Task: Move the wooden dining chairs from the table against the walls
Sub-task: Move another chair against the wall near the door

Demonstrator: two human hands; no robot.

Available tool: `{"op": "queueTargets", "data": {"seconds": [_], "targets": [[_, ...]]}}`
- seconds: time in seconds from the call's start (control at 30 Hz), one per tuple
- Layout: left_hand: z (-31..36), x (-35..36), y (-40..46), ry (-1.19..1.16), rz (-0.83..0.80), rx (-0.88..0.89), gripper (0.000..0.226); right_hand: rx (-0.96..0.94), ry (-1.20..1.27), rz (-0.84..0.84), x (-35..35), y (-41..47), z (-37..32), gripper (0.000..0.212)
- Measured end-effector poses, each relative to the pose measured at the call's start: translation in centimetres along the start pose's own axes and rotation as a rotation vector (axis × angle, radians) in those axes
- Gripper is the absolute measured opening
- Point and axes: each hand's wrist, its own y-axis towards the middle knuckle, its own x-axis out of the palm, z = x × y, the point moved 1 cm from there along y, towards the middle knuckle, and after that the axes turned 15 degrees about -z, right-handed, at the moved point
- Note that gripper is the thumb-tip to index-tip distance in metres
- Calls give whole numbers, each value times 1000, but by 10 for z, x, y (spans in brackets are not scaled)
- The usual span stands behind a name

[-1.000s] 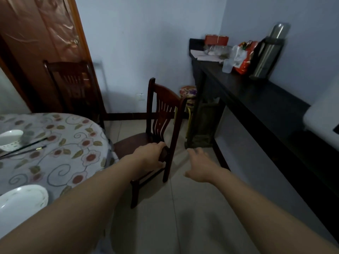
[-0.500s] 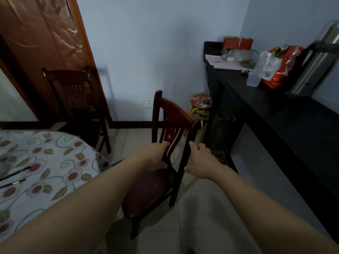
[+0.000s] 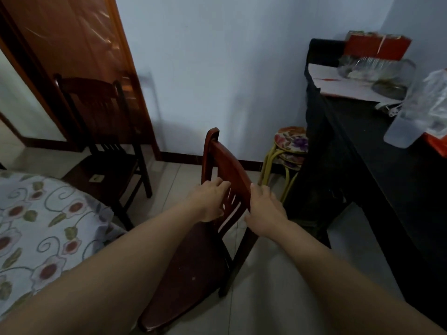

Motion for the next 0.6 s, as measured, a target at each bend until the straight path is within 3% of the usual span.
{"op": "queueTargets", "data": {"seconds": [0.37, 0.47, 0.6], "targets": [[-45, -21, 134, 285, 38, 111, 87, 117, 100, -95, -13, 116, -1, 68], [-55, -22, 165, 379, 21, 182, 72, 132, 133, -92, -10, 140, -3, 59], [-60, -23, 190, 399, 84, 301, 38, 139, 263, -30, -5, 157, 0, 32]]}}
